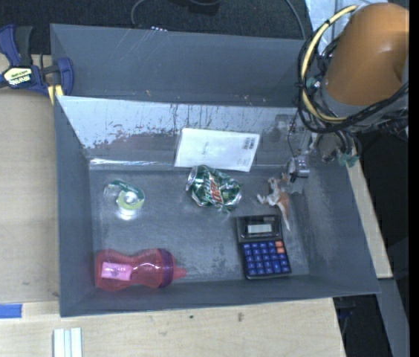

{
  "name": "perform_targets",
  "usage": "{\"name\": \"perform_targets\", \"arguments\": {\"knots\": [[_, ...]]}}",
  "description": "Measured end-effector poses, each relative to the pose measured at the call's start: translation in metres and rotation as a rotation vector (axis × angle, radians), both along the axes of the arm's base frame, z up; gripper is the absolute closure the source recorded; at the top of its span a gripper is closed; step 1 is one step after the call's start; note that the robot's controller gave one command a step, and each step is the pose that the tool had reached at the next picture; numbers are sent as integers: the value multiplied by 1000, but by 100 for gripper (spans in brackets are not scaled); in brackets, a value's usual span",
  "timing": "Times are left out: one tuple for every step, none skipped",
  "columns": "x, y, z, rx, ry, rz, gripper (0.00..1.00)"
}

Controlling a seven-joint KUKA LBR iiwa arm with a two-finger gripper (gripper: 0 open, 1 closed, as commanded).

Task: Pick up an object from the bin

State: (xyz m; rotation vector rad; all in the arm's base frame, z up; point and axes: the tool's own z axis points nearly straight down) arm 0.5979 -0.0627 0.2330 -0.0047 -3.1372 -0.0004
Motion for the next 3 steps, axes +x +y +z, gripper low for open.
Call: {"name": "perform_targets", "arguments": {"knots": [[1, 0, 5, -1, -8, 1, 0], [2, 1, 2, -2, -13, -2, 0], [-4, -3, -60, -1, -12, 103, 0]]}}
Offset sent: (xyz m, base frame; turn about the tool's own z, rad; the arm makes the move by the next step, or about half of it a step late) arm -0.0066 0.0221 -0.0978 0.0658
